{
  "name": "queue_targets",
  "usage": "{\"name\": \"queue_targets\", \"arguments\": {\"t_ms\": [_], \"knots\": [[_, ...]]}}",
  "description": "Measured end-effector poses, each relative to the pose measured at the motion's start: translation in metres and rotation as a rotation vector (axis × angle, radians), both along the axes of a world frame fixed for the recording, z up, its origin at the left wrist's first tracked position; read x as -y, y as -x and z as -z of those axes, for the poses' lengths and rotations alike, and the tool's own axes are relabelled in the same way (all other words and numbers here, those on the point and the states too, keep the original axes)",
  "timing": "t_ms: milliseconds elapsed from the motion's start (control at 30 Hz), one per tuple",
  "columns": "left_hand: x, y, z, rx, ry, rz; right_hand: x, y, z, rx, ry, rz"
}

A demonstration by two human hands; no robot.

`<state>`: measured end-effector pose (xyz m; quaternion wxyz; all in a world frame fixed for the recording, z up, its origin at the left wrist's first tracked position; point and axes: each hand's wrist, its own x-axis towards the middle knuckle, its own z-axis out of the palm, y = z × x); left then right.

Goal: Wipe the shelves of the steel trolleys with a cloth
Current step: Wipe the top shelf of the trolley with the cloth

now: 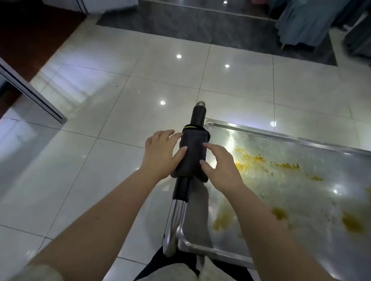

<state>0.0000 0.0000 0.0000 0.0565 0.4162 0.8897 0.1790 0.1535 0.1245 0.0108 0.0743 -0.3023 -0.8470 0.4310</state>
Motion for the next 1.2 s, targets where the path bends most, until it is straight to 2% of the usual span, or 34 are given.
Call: {"name": "queue_targets", "arguments": {"t_ms": [200,333,433,667,800,967,1200], "knots": [[-0.024,0.033,0.011,0.245,0.059,0.112,-0.021,0.037,-0.008,-0.061,-0.090,0.082],[-0.027,0.051,0.017,0.409,0.071,0.170,-0.031,0.050,-0.005,0.126,0.100,0.028],[-0.029,0.058,0.018,0.486,0.040,0.205,-0.034,0.057,-0.001,0.071,0.085,0.025],[-0.033,0.062,0.005,0.350,-0.078,0.149,-0.042,0.064,-0.004,0.106,0.006,0.089],[-0.028,0.061,-0.001,0.174,-0.069,0.111,-0.036,0.061,-0.008,0.056,-0.183,0.083],[-0.013,0.054,-0.010,0.197,-0.158,0.066,-0.021,0.050,-0.012,-0.049,-0.329,0.114],[-0.013,0.050,-0.047,-0.103,-0.017,0.146,-0.025,0.044,-0.039,-0.135,-0.371,0.108]]}}
